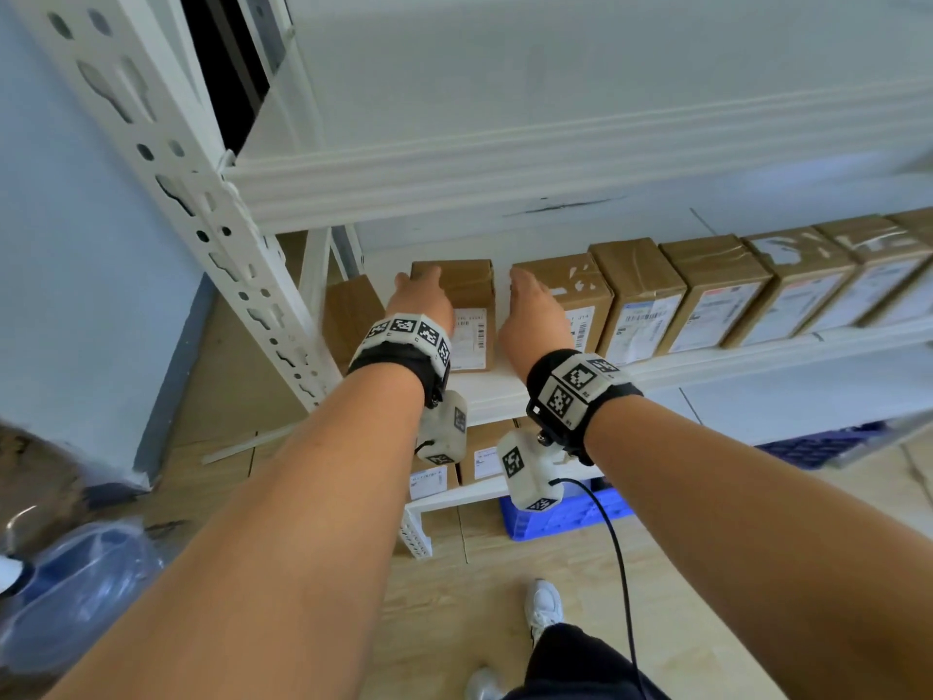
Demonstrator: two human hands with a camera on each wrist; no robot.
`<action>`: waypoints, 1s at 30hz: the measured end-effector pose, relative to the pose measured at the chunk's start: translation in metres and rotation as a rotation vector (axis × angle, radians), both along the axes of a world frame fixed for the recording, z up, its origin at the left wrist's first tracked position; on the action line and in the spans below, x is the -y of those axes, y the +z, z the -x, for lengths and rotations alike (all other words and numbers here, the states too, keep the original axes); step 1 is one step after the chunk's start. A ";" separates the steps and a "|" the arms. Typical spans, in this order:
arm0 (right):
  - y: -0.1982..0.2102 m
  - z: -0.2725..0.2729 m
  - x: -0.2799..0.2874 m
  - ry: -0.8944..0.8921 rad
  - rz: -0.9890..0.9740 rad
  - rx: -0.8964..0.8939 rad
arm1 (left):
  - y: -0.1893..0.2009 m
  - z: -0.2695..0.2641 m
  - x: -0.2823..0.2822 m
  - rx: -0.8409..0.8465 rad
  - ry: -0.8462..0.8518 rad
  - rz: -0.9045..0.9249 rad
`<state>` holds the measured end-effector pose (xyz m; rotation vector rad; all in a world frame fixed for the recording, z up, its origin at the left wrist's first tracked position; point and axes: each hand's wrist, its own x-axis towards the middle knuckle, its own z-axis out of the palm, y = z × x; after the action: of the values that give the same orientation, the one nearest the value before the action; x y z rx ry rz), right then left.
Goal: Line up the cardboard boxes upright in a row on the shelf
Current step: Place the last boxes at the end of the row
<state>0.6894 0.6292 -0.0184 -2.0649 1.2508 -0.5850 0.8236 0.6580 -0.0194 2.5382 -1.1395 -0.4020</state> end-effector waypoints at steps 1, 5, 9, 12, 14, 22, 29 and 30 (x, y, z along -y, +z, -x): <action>0.001 0.004 0.003 -0.008 0.035 0.023 | 0.000 0.002 0.000 -0.008 -0.001 -0.013; 0.002 0.015 0.023 -0.015 0.158 -0.004 | 0.000 0.005 0.000 -0.029 0.046 -0.013; 0.002 0.025 0.047 0.027 0.157 -0.169 | -0.002 0.010 -0.001 -0.046 0.090 0.038; -0.001 0.031 0.059 0.123 0.143 -0.295 | -0.003 0.015 0.000 -0.100 0.121 0.069; -0.007 0.034 0.063 0.173 0.174 -0.346 | -0.003 0.020 0.001 -0.119 0.140 0.082; -0.012 0.040 0.071 0.205 0.206 -0.325 | -0.006 0.044 0.005 -0.141 0.180 0.151; -0.018 0.040 0.073 0.209 0.202 -0.306 | -0.014 0.043 -0.001 -0.151 0.130 0.202; -0.017 0.040 0.072 0.209 0.201 -0.306 | -0.014 0.041 -0.003 -0.164 0.122 0.211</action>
<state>0.6496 0.5573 -0.0352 -2.4890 1.1570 -0.3167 0.7825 0.6610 -0.0330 2.3301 -0.9111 -0.4258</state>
